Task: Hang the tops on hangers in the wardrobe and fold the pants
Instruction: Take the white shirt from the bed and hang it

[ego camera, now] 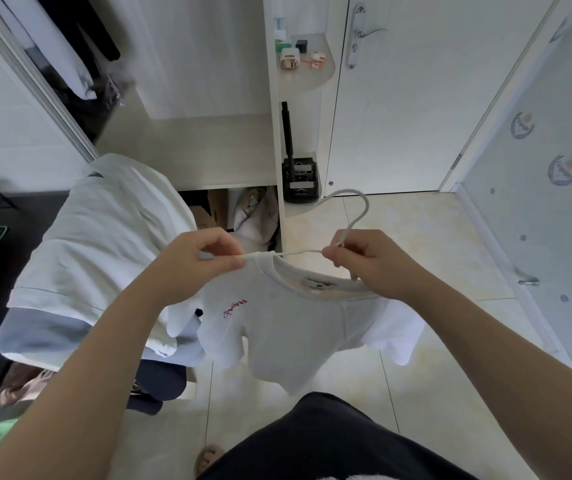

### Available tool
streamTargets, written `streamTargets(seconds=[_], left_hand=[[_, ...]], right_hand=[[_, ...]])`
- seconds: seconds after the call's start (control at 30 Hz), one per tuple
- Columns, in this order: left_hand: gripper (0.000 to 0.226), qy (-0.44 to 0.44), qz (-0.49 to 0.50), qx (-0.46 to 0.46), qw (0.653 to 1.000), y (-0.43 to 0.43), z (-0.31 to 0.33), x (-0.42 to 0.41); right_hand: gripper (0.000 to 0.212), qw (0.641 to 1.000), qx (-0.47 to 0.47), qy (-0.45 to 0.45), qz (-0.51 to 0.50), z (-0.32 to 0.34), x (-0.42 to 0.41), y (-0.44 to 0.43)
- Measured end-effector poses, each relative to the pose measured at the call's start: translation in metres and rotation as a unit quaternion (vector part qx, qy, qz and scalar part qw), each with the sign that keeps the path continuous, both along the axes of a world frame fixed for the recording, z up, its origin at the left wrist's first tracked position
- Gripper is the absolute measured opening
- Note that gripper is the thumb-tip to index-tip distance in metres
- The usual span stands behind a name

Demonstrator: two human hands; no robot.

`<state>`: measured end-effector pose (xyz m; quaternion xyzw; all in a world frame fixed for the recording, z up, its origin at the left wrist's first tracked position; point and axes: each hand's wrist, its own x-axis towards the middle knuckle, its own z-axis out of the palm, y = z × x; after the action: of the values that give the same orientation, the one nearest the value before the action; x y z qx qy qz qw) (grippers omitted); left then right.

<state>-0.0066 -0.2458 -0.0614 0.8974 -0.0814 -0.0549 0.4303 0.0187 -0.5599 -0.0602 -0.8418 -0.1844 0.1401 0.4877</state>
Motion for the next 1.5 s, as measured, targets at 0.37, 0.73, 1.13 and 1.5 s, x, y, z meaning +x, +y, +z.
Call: streamTargets(seconds=[0.37,0.73,1.13,1.5], left_hand=[[0.028,0.011,0.065,0.114,0.991,0.023,-0.027,-0.009],[0.029,-0.101,0.131,0.03,0.986,0.031,0.0,-0.012],[0.025,-0.208,-0.008,0.166,0.964,-0.015,-0.006,-0.007],[0.021,-0.259,0.083,0.108,0.956,0.019,0.003,0.001]], right_hand=[[0.042,0.999,-0.033,-0.036,-0.021,-0.007,-0.006,-0.025],[0.041,0.996,-0.035,-0.02,-0.074,-0.026,-0.011,-0.012],[0.031,0.996,0.072,0.007,-0.051,-0.011,-0.016,0.031],[0.017,0.989,-0.113,0.066,-0.062,-0.046,0.007,-0.067]])
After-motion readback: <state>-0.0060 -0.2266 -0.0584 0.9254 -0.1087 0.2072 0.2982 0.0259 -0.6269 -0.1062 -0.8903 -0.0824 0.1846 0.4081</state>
